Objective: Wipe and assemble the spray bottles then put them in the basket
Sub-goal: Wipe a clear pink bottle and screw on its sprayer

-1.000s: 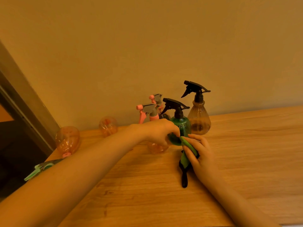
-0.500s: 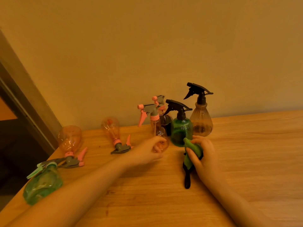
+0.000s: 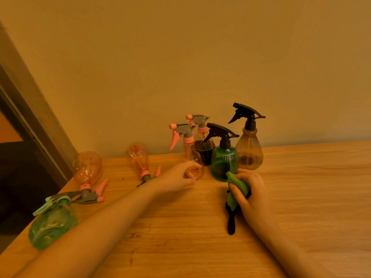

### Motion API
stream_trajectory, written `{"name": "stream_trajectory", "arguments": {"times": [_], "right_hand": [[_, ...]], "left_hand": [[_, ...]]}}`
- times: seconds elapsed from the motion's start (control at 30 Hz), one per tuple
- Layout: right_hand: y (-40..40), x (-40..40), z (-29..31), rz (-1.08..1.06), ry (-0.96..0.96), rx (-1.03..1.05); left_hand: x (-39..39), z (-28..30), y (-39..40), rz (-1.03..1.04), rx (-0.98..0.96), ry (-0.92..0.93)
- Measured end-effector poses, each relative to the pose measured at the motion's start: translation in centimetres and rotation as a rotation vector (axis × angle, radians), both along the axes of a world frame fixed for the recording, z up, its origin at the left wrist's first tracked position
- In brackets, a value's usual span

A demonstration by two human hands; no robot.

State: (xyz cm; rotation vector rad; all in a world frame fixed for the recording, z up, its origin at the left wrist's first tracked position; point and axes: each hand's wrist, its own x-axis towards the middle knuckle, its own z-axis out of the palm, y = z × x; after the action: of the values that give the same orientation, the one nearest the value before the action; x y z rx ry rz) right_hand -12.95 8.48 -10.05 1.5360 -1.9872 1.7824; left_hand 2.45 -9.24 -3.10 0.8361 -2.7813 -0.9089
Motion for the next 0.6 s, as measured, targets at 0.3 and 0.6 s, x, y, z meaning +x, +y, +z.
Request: {"name": "stream_trajectory", "arguments": {"times": [0.3,0.6], "right_hand": [[0.1,0.1,0.0,0.001,0.006,0.006],[0.1,0.0,0.0,0.001,0.011,0.025]], "left_hand": [[-0.4,0.0,-1.6,0.012,0.025,0.020],[-0.3,-0.2,-2.7,0.037,0.021,0.034]]}}
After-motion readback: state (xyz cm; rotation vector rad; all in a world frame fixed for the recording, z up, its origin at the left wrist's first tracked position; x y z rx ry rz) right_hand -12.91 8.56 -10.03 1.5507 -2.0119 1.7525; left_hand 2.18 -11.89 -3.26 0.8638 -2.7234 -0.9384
